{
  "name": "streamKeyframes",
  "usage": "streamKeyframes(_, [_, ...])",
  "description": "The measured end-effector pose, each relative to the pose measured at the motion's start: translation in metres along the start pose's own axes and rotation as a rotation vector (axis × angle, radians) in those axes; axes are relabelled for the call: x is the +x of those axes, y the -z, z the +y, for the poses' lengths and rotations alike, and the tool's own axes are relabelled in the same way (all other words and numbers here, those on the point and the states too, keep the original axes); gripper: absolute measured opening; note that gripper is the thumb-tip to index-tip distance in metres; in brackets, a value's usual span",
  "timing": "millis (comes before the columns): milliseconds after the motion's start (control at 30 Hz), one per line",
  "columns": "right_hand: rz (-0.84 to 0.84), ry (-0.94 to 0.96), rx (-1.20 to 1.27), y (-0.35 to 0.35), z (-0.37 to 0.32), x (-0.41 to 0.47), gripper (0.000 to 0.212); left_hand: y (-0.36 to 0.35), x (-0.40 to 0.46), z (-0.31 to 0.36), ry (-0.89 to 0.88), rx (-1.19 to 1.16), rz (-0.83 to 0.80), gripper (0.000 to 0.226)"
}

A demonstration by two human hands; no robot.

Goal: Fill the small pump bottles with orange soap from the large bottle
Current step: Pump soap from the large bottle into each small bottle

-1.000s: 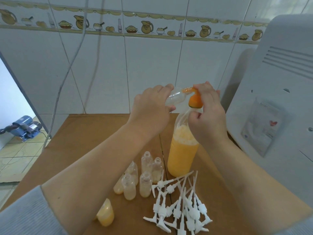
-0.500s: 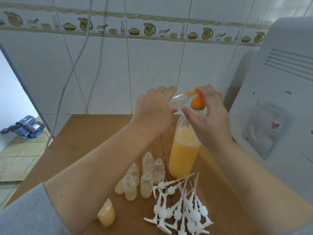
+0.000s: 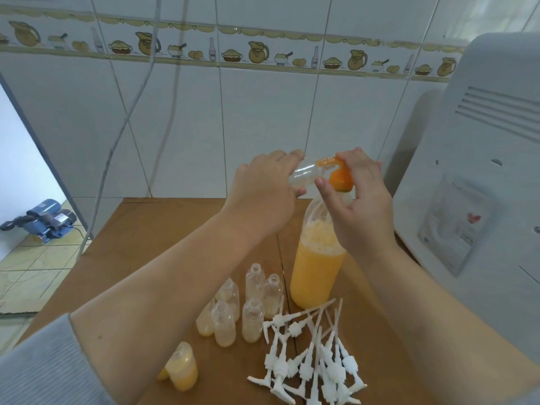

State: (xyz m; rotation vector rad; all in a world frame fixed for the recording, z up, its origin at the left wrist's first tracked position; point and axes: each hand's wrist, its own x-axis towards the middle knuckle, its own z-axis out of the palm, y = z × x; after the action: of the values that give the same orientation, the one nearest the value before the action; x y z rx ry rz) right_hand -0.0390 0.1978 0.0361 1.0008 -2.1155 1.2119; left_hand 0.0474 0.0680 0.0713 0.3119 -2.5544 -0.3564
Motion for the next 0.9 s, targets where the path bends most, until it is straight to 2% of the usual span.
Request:
streamKeyframes(400, [0.094, 0.022, 0.069, -0.01, 0.002, -0.003, 0.039, -0.004, -0.003, 0.002, -0.041, -0.004, 0.054, 0.05])
streamKeyframes(533, [0.108, 0.012, 0.072, -0.005, -0.002, 0.0, 0.039, 0.001, -0.004, 0.0, -0.046, 0.027, 0.026, 0.049])
streamKeyframes(733, [0.172, 0.039, 0.044, -0.008, -0.008, 0.003, 0.037, 0.002, -0.006, 0.003, -0.083, 0.033, 0.093, 0.05])
streamKeyframes(900, [0.168, 0.02, 0.037, -0.018, -0.007, -0.001, 0.034, -0.004, -0.01, 0.0, -0.069, 0.036, 0.086, 0.05])
